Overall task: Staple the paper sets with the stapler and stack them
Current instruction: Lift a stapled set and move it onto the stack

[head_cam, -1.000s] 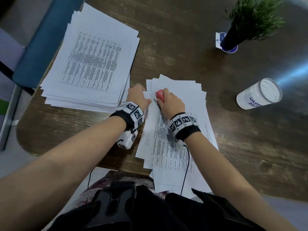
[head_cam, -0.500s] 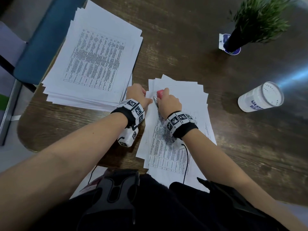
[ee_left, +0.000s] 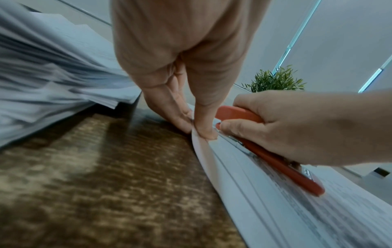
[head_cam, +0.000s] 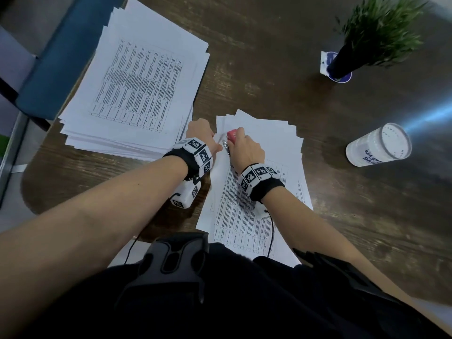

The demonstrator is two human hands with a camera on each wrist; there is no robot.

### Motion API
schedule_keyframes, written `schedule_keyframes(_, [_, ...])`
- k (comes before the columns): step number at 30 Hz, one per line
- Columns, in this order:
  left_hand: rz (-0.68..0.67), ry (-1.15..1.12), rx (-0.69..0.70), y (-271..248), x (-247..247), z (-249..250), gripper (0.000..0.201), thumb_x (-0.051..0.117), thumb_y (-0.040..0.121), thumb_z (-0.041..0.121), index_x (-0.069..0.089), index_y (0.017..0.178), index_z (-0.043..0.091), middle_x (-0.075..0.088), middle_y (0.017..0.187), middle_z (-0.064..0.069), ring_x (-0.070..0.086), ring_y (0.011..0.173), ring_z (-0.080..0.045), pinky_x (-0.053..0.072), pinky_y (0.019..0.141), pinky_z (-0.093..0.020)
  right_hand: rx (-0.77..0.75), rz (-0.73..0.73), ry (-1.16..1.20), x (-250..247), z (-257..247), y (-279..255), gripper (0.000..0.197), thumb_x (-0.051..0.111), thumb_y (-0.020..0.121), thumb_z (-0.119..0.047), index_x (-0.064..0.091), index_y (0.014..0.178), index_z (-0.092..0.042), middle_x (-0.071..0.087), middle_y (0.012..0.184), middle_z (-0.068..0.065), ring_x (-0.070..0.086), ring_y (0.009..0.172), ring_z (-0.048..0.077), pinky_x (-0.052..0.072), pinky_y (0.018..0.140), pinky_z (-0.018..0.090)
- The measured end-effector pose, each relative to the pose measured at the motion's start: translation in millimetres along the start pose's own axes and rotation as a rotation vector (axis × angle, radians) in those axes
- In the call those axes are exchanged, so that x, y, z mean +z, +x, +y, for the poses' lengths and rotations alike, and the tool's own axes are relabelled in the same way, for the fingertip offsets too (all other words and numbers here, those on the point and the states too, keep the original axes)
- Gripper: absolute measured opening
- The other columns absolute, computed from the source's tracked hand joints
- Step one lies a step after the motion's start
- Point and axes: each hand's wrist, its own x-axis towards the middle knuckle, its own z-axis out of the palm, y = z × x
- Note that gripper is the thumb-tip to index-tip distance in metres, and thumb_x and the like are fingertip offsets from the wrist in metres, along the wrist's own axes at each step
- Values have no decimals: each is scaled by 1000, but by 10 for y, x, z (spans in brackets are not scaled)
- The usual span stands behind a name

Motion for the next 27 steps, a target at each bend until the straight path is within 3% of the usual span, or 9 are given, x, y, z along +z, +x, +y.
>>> schedule_keyframes(3, [-4,12,-4,12,6,13,43,87,69,28,67,99,4,70,100,-12,67,91,-25,52,71,-28,38,-16,47,-16,-20,28,33,39,102,-38,41,120,-11,66,104,10,63,88,34,36,62,35])
schedule_keyframes(10, [-14,41,0,41,14,14,42,87,70,29,67,97,4,70,100,-11,67,90,-24,48,69,-26,-124,15,-62,-43,69,111,34,36,102,-42,42,123,-16,63,114,7,65,87,33,45,64,36])
schedule_keyframes(19, [-15,11,-20,31,11,7,39,89,66,27,63,86,5,69,95,-13,65,81,-25,41,59,-27,26,4,48,-53,-99,146,34,40,101,-40,42,117,-10,66,106,11,62,92,35,36,64,35])
schedule_keyframes(22, [-8,8,-21,22,23,3,38,90,65,26,61,80,6,69,92,-15,67,82,-27,42,58,-29,33,7,57,-93,-185,287,34,40,101,-39,43,120,-11,66,108,10,62,95,34,35,64,34])
schedule_keyframes(25, [2,2,-8,38,63,-39,42,90,65,28,52,65,11,70,85,-14,62,69,-24,38,52,-27,22,8,68,-125,-209,359,36,38,102,-39,42,123,-11,66,108,9,62,94,34,34,64,34])
schedule_keyframes(27, [21,-14,7,37,82,-73,38,88,67,28,54,67,10,68,76,-11,64,68,-24,38,52,-26,35,12,72,-138,-208,371,43,37,102,-42,39,131,-11,65,110,9,62,96,34,35,65,35])
